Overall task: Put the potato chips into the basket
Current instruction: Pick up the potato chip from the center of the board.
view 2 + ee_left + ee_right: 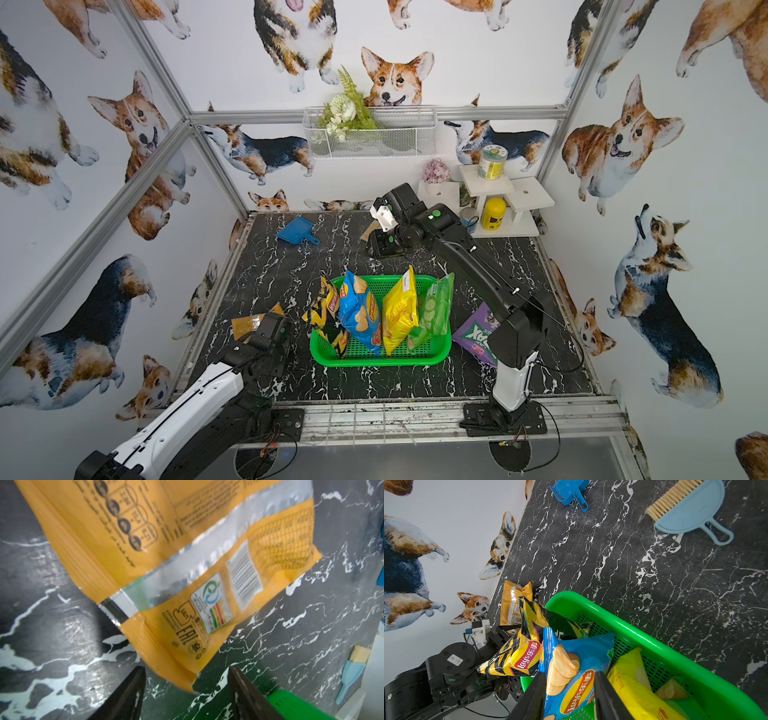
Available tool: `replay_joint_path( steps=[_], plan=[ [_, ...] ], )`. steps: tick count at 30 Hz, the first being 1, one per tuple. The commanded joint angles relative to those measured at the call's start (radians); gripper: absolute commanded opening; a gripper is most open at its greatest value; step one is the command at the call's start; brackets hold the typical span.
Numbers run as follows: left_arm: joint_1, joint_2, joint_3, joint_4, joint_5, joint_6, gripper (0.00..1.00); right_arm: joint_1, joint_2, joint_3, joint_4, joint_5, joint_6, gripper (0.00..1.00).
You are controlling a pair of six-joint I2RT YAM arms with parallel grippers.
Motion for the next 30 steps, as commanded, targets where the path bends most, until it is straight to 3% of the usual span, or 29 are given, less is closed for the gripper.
replay_joint_path(
  steps=[1,7,12,14,20,30],
  plan=[
    [0.027,0.002,-0.012,0.004,-0.049,0.014,0.64,-0.006,0.003,0.011,-0.026,0.001,-0.025,0.43],
    [0.063,0.022,-0.027,0.045,-0.048,0.056,0.37,-0.017,-0.002,0.010,-0.037,0.000,-0.040,0.43],
    [0.086,0.033,0.035,0.017,-0.086,0.117,0.15,-0.022,-0.019,-0.020,-0.020,-0.010,-0.039,0.43],
    [0.104,0.040,0.085,-0.002,-0.103,0.163,0.02,-0.022,-0.023,-0.030,-0.013,-0.017,-0.040,0.43],
    [0.164,0.151,0.357,-0.062,-0.113,0.423,0.00,-0.023,-0.029,-0.036,-0.003,-0.010,-0.051,0.43],
    [0.170,0.345,0.795,-0.153,-0.100,0.786,0.00,-0.035,-0.031,-0.035,0.011,0.013,-0.062,0.41]
  ],
)
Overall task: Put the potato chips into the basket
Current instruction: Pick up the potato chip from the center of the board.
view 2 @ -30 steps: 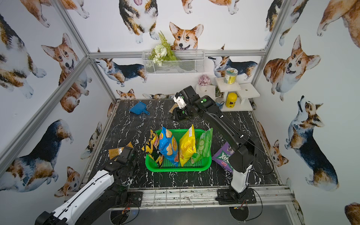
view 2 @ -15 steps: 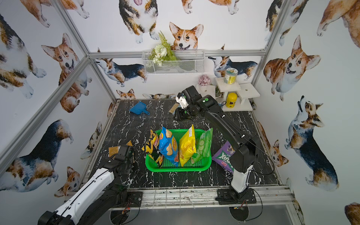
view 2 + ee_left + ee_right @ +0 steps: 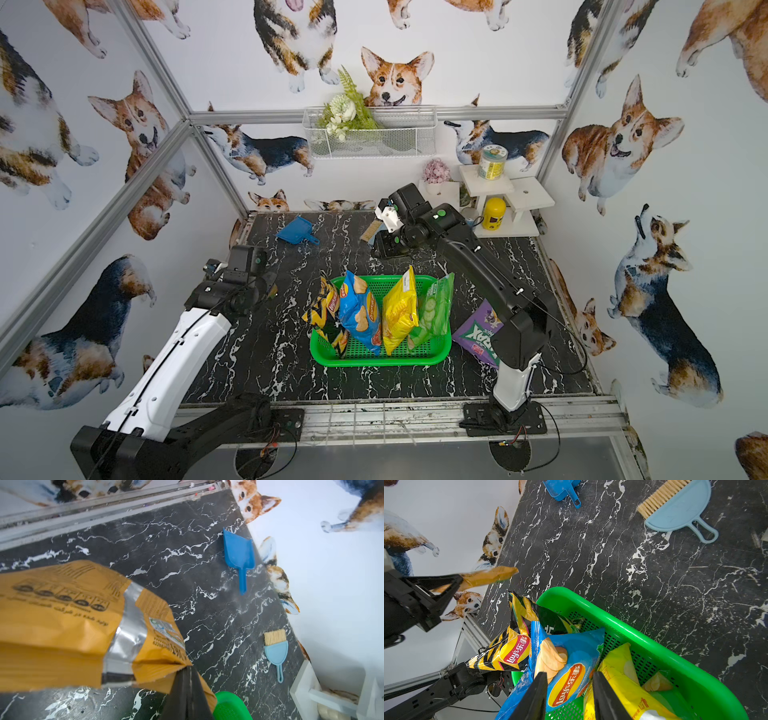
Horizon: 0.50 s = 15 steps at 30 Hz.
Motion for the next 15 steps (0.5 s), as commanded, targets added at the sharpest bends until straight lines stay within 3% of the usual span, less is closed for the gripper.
replay_joint_path(
  steps=[1,10,15],
  plan=[
    [0.002,0.048,0.107,-0.047,0.008,0.188,0.00,-0.007,-0.008,0.003,0.026,0.012,-0.016,0.41],
    [-0.008,0.270,0.495,-0.107,0.157,0.473,0.00,-0.067,-0.010,0.008,0.022,-0.029,-0.009,0.40],
    [-0.113,0.444,0.781,-0.184,0.216,0.592,0.00,-0.107,-0.020,0.005,0.015,-0.035,-0.009,0.39]
  ],
)
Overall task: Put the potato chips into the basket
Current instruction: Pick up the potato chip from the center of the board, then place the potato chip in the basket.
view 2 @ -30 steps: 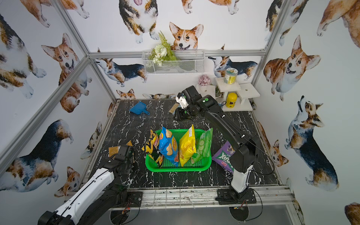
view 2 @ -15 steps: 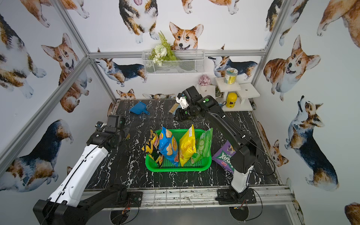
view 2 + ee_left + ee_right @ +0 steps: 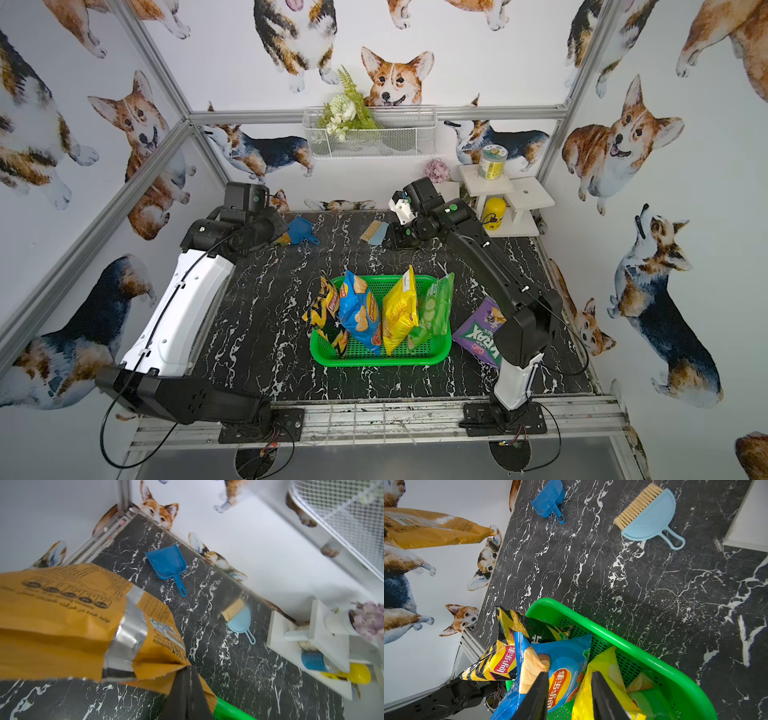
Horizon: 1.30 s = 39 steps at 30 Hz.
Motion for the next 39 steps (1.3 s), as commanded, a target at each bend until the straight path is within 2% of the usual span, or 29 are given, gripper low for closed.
replay_joint_path(
  steps=[1,7,10,15,18,29,39],
  plan=[
    [-0.082,0.099,0.172,-0.069,0.068,0.154,0.00,-0.025,-0.017,0.000,0.010,-0.016,-0.008,0.39],
    [-0.245,0.321,0.556,-0.204,0.156,0.250,0.00,-0.088,-0.048,-0.022,0.000,-0.019,0.001,0.39],
    [-0.292,0.362,0.631,-0.234,0.203,0.281,0.00,-0.122,-0.071,-0.047,0.001,-0.017,0.005,0.39],
    [-0.368,0.358,0.626,-0.231,0.298,0.339,0.00,-0.179,-0.110,-0.097,0.002,-0.035,0.009,0.39],
    [-0.404,0.360,0.625,-0.264,0.307,0.354,0.00,-0.198,-0.131,-0.117,-0.006,-0.035,-0.001,0.39],
    [-0.498,0.336,0.610,-0.361,0.250,0.376,0.00,-0.212,-0.185,-0.193,0.010,-0.030,0.014,0.39],
    [-0.557,0.288,0.559,-0.463,0.141,0.360,0.00,-0.213,-0.204,-0.218,0.021,-0.042,0.024,0.40]
  ],
)
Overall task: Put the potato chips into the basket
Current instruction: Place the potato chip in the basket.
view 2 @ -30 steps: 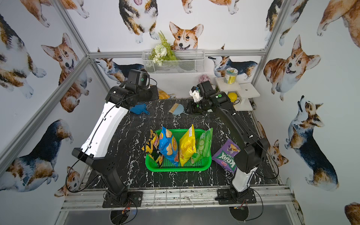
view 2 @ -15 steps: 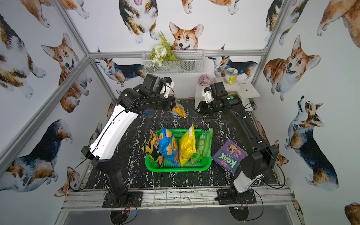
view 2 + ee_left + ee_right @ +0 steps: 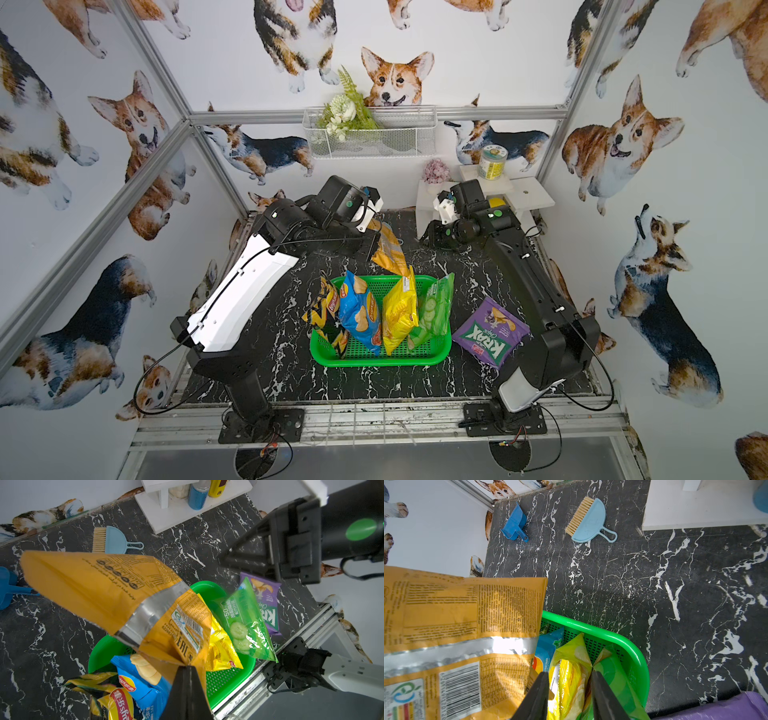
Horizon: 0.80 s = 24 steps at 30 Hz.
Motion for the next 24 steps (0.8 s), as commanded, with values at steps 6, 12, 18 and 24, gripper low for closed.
replay_joint_path(
  steps=[6,12,18,24],
  plan=[
    [-0.004,-0.053,-0.006,-0.045,-0.081,-0.006,0.00,0.000,-0.017,-0.026,0.038,-0.020,0.026,0.40],
    [-0.022,-0.075,-0.062,-0.057,-0.026,-0.004,0.00,0.000,-0.021,-0.029,0.043,-0.021,0.029,0.40],
    [-0.062,-0.085,-0.132,-0.071,-0.004,-0.008,0.00,0.000,-0.035,-0.043,0.042,-0.004,0.026,0.40],
    [-0.084,-0.094,-0.205,-0.100,-0.007,-0.031,0.00,0.001,-0.061,-0.078,0.049,-0.002,0.026,0.40]
  ],
)
